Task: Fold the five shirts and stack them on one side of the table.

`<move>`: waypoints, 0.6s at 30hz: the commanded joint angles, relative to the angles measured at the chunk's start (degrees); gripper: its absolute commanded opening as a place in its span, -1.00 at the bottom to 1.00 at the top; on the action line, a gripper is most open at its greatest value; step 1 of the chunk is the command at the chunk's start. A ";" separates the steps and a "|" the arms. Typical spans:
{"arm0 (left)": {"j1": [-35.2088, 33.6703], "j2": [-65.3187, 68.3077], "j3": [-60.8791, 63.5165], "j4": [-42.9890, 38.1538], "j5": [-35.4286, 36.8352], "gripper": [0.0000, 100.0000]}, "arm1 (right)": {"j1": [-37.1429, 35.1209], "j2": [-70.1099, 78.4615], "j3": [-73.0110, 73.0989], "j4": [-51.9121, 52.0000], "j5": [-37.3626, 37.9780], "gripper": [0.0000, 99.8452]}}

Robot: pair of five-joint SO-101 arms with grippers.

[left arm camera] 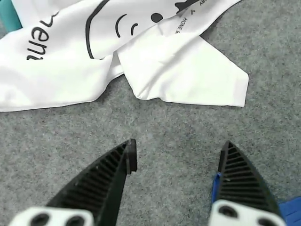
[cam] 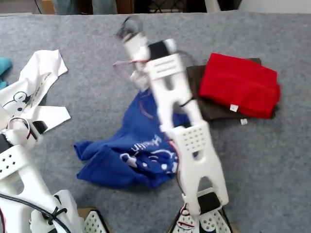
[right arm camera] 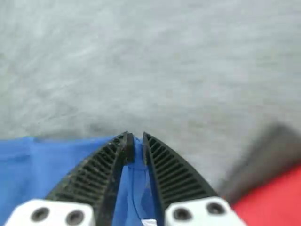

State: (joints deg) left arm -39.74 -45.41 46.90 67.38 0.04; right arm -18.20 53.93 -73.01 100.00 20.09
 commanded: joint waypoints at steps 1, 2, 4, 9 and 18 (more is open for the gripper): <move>0.66 -0.53 -2.42 -0.88 0.26 -0.41 | 5.54 -5.14 -9.10 -2.20 -0.53 -0.96; 0.84 -0.53 -2.68 -0.88 0.26 -0.41 | 6.86 -5.14 -11.65 -2.99 -0.70 -0.96; 2.68 -0.44 -2.86 -0.88 0.00 -0.41 | 9.41 -5.14 -17.19 -5.45 -2.90 -0.96; 11.65 -0.44 -4.09 -0.88 0.35 -0.41 | 15.21 -5.14 -22.29 -11.96 -7.38 -0.96; 22.02 3.87 -9.80 -8.79 10.37 -0.41 | 19.43 6.81 -16.40 -21.10 -11.78 -0.96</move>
State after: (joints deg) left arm -20.66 -44.09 42.33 60.62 7.16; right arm -1.23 58.68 -89.19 82.59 10.24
